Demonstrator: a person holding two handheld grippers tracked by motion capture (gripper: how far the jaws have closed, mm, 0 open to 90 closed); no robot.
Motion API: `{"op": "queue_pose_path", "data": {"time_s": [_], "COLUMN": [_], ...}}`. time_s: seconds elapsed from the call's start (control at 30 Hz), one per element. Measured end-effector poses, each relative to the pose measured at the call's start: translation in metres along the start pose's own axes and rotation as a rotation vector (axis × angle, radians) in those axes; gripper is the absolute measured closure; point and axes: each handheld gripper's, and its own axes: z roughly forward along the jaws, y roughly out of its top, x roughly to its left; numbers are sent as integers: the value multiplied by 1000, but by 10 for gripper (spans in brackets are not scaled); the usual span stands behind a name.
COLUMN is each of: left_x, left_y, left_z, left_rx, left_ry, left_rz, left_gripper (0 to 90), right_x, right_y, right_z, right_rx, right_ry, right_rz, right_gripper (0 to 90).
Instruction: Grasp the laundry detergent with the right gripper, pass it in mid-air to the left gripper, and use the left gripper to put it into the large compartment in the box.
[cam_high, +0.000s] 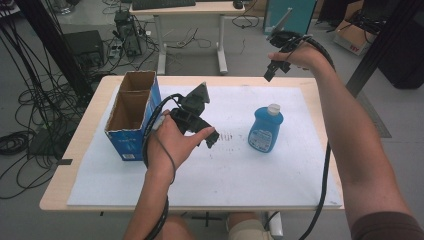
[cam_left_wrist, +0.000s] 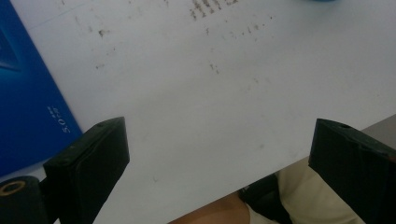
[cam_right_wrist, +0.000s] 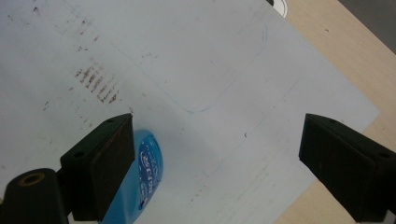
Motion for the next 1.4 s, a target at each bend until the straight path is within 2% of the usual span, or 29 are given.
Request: {"op": "queue_pose_path", "data": {"time_s": [0.03,0.33,0.63,0.87,0.93,0.97,1.0,1.1,1.17,1.23,1.27,1.3,1.37,1.4], "left_x": [0,-1,-5,-9,-11,-11,-12,-14,-14,-15,-15,-15,-15,-15], "left_y": [0,-3,-5,-7,-7,-7,-7,-8,-9,-10,-11,-11,-12,-13], "left_z": [1,0,0,-1,0,0,0,1,2,2,1,1,1,1], "left_rx": [-2,-7,-8,-15,-19,-19,-21,-17,-20,-23,-25,-25,-29,-30], "left_ry": [0,-5,-9,-15,-15,-19,-21,-25,-24,-25,-25,-25,-20,-17], "left_rz": [-4,-7,-5,-3,-1,5,4,14,12,12,10,10,5,5], "left_gripper": [54,54,53,54,53,53,53,51,51,51,51,51,52,52], "right_x": [0,0,-7,-13,-15,-17,-17,-18,-20,-20,-20,-20,-18,-18], "right_y": [0,-7,-26,-52,-61,-71,-71,-87,-104,-109,-120,-120,-135,-135], "right_z": [0,-8,-18,-23,-24,-26,-26,-29,-31,-31,-31,-31,-28,-28], "right_rx": [-4,-19,-30,-39,-43,-49,-49,-56,-76,-83,-93,-93,-117,-117], "right_ry": [3,6,16,33,36,39,39,44,59,62,73,73,96,96], "right_rz": [-10,2,9,25,20,20,20,25,18,19,18,18,-1,-1], "right_gripper": [106,106,103,103,103,103,103,102,101,99,98,98,97,97]}}
